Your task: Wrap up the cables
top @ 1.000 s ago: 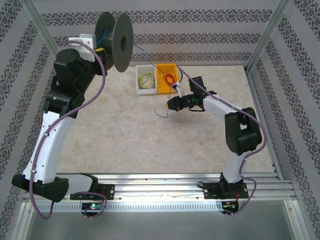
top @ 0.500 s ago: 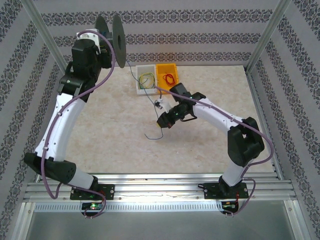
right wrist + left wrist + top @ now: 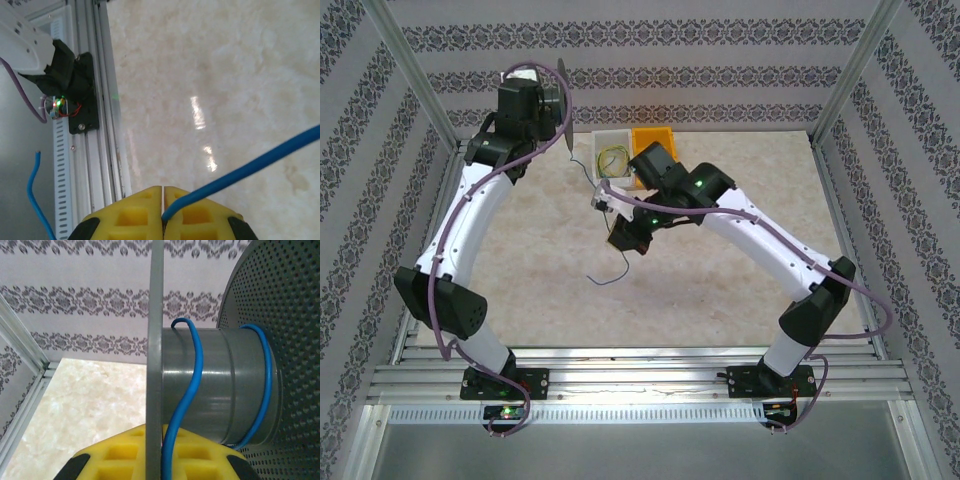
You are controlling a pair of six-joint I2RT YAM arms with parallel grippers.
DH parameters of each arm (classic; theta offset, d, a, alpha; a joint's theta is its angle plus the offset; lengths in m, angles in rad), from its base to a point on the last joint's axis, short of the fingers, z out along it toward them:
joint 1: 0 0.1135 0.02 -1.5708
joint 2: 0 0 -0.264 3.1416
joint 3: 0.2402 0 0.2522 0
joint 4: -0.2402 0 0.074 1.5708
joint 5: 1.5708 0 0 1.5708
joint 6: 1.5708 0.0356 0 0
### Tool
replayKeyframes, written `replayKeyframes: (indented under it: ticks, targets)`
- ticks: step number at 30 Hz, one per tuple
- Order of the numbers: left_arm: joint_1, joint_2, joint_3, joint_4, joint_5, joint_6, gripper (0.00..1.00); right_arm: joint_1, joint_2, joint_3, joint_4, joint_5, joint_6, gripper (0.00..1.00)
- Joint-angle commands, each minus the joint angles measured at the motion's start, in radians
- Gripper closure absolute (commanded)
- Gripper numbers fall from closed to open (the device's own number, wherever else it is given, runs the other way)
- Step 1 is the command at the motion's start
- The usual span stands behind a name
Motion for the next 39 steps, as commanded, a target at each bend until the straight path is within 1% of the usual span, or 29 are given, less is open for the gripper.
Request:
replayKeyframes:
  ticks: [1, 5, 9, 12, 15, 21, 24, 25, 27, 30, 33, 39]
  targets:
    - [-0.009, 0.011, 0.034, -0.006, -0.028, 0.034, 1.0, -0.001, -0.016, 0.137, -0.086, 0.041, -0.082, 1.0]
    - [-0.048, 0.024, 0.021, -0.018, -0.036, 0.069, 1.0, -0.016, 0.047, 0.29, -0.138, 0.059, -0.12, 1.0]
    - [-0.097, 0.057, 0.046, -0.086, -0.025, 0.157, 1.0, -0.051, 0.116, 0.436, -0.176, 0.062, -0.143, 1.0]
    - [-0.122, 0.056, 0.025, -0.125, -0.002, 0.216, 1.0, -0.089, 0.147, 0.512, -0.189, 0.064, -0.154, 1.0]
    - [-0.129, 0.027, -0.027, -0.141, 0.027, 0.25, 1.0, -0.142, 0.161, 0.558, -0.196, 0.052, -0.158, 1.0]
    - [-0.128, -0.055, -0.121, -0.167, 0.129, 0.349, 1.0, -0.29, 0.176, 0.576, -0.186, -0.006, -0.159, 1.0]
    - [-0.129, -0.087, -0.142, -0.213, 0.239, 0.432, 1.0, -0.355, 0.188, 0.569, -0.186, -0.025, -0.16, 1.0]
    - [-0.13, -0.1, -0.154, -0.229, 0.296, 0.469, 1.0, -0.375, 0.193, 0.564, -0.183, -0.031, -0.162, 1.0]
    - [-0.131, -0.143, -0.196, -0.232, 0.399, 0.532, 1.0, -0.411, 0.2, 0.55, -0.175, -0.038, -0.164, 1.0]
    - [-0.131, -0.219, -0.255, -0.223, 0.532, 0.589, 1.0, -0.463, 0.213, 0.504, -0.151, -0.041, -0.16, 1.0]
    - [-0.13, -0.273, -0.268, -0.23, 0.623, 0.608, 1.0, -0.519, 0.222, 0.428, -0.1, -0.064, -0.14, 1.0]
    - [-0.112, -0.326, -0.215, -0.246, 0.758, 0.604, 1.0, -0.603, 0.219, 0.241, 0.014, -0.13, -0.101, 1.0]
